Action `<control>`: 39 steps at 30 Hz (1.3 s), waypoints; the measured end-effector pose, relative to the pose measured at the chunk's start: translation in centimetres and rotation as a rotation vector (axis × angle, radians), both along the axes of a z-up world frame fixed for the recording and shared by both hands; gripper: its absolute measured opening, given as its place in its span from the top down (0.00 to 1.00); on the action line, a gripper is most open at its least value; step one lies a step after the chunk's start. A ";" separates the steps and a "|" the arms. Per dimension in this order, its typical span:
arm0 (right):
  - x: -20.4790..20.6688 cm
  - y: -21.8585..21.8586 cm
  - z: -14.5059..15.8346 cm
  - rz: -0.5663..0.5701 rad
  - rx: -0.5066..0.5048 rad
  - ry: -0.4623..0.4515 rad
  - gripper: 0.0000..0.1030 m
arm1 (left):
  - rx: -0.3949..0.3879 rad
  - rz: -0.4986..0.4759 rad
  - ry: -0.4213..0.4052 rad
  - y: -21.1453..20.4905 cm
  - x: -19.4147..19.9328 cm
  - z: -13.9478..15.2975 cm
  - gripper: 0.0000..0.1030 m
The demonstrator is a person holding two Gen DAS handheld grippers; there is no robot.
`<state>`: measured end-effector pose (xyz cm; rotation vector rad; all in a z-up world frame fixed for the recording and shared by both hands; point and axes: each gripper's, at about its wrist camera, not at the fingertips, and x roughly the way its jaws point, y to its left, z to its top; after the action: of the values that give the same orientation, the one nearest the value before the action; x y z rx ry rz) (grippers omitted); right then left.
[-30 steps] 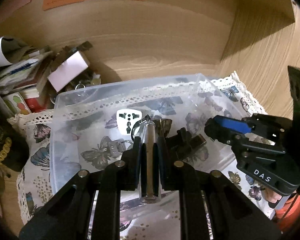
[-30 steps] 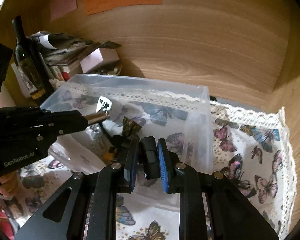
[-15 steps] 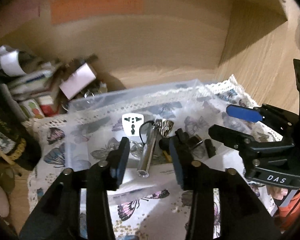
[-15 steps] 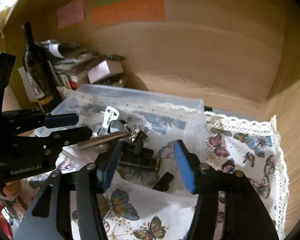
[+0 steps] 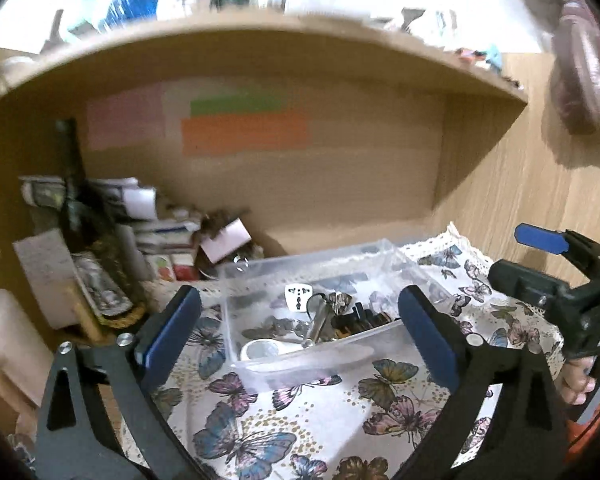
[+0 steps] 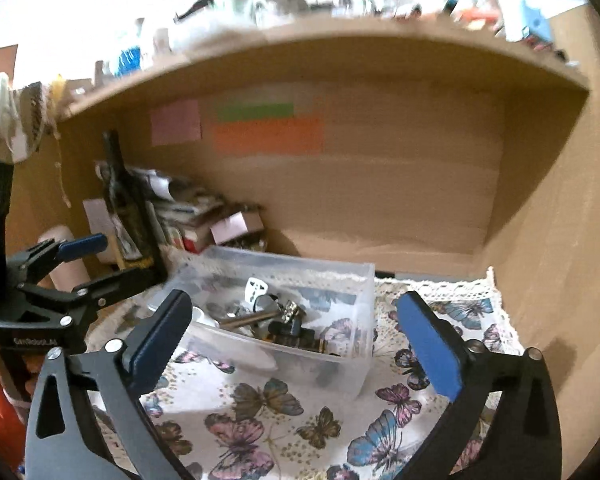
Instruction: Organize rigid objects
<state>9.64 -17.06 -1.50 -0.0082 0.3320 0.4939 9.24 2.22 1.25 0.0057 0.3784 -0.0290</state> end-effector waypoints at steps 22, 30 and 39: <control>-4.7 -0.2 -0.9 -0.023 0.031 -0.058 0.00 | -0.036 -0.015 -0.081 -1.8 -5.4 -0.3 0.00; -4.7 0.0 -0.9 -0.027 0.033 -0.058 0.00 | -0.040 -0.019 -0.081 -1.6 -5.2 -0.4 0.00; -4.6 0.2 -0.7 -0.022 0.031 -0.062 0.00 | -0.032 -0.022 -0.082 -1.8 -5.0 -0.4 0.00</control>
<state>5.02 -16.87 -2.18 0.0099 0.2638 0.4761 4.23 0.40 0.90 -0.0209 0.2959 -0.0562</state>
